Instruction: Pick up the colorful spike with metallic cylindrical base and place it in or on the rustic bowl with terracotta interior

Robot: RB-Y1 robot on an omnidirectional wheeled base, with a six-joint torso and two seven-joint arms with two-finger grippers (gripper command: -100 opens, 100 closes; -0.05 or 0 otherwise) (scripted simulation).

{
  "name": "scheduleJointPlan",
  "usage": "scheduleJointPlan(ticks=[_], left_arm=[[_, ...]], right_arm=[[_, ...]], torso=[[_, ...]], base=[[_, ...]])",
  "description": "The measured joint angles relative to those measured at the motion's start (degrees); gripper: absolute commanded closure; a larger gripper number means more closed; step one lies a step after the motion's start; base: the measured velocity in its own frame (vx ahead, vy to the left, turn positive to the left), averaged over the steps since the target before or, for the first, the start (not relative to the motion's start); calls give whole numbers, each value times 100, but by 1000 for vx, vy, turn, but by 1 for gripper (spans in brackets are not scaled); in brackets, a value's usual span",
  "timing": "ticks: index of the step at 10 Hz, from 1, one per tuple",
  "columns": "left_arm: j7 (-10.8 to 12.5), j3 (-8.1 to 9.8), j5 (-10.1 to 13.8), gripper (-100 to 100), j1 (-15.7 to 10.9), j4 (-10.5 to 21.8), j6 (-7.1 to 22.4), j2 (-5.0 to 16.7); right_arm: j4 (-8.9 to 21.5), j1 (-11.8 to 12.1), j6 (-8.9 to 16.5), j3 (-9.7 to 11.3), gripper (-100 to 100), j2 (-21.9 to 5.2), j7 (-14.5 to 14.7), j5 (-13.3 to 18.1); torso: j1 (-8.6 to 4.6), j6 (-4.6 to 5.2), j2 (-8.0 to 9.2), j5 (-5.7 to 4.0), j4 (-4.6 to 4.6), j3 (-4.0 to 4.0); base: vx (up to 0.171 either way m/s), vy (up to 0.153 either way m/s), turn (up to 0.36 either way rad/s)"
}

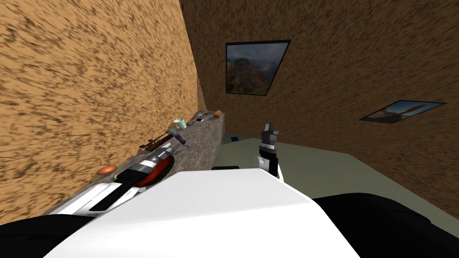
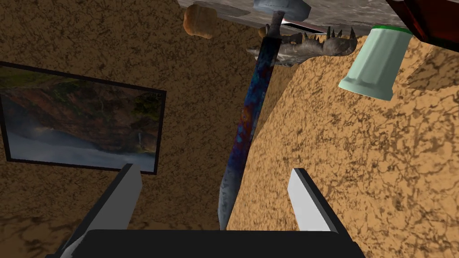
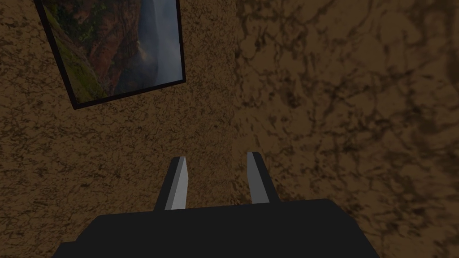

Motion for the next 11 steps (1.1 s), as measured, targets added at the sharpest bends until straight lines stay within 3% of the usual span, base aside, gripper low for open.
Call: scheduleJointPlan(ticks=[4,5,6,7,11], left_arm=[[-169,125,-453,-100,375,215,-43,262],[-177,128,-464,0,380,222,-46,270],[-177,128,-463,-100,379,221,-46,269],[-177,128,-463,100,378,221,-46,269],[-178,131,-463,100,377,221,-45,270]], right_arm=[[0,0,0,0,0,0,0,0],[0,-1,0,0,0,0,0,0],[0,-1,0,0,0,0,0,0],[0,-2,0,0,0,0,0,0],[0,-2,0,1,0,1,0,0]], torso=[[-13,1,-1,-3,0,-1],[-13,-1,20,-2,3,10],[-14,-1,40,-3,8,22],[-14,-1,48,-3,10,27],[-15,-1,55,-1,11,31]], base=[[119,-1,-52],[12,1,2],[6,0,-1],[0,0,0],[0,0,0]])
